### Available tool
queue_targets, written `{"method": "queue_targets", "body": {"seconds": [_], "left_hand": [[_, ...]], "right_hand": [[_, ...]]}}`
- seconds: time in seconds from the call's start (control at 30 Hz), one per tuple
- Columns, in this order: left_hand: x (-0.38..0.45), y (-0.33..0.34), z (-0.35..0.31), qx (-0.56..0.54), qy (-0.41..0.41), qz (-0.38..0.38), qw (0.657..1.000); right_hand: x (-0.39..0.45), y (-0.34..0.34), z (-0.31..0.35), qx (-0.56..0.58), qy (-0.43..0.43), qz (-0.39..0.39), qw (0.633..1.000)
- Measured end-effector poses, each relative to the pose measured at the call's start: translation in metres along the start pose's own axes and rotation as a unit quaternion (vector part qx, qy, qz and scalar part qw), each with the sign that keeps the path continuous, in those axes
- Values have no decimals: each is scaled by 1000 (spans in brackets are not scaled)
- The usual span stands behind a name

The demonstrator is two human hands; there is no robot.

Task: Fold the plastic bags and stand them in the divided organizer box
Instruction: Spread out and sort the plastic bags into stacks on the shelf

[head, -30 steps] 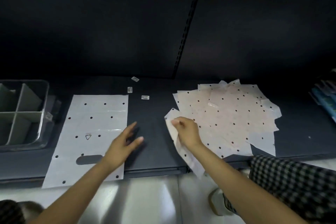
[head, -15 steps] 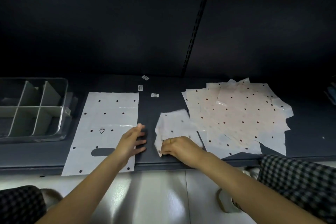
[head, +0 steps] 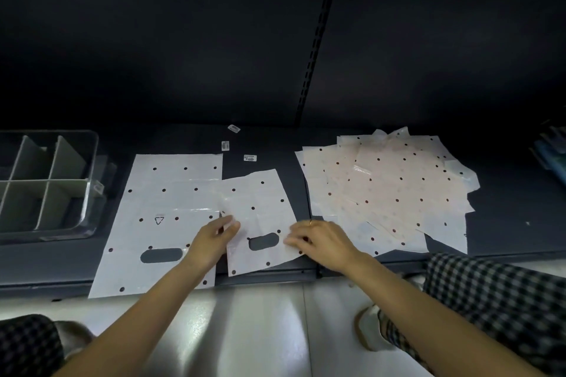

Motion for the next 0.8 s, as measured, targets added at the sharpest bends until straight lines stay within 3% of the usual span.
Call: {"method": "queue_targets", "body": {"seconds": [0.13,0.27,0.33,0.43,0.67,0.8], "left_hand": [[2,10,-6,49,34,34,998],[9,13,-9,167,68,33,983],[13,10,-9,239,71,16,968],[16,7,-4,309,80,11,948],[18,15,-1,384,125,50,914],[13,14,-8,387,146,-21,910]], "right_hand": [[-10,-51,-48,36,89,-206,974],[-41,-88,-126,-15,286,-224,931],[-60,-96,-155,14,343,-225,912],[-76,-99,-174,38,345,-257,902],[-76,-106,-156,-53,318,-319,891],[-61,-107,-127,-29,271,-379,884]]}}
Point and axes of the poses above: each hand's wrist, its own x-axis towards the middle knuckle, its own y-axis out of the palm, z = x × y, the point moved 6 cm from there along x, towards the middle knuckle, and after that the axes turned 15 degrees about x, right-handed, at the moved point
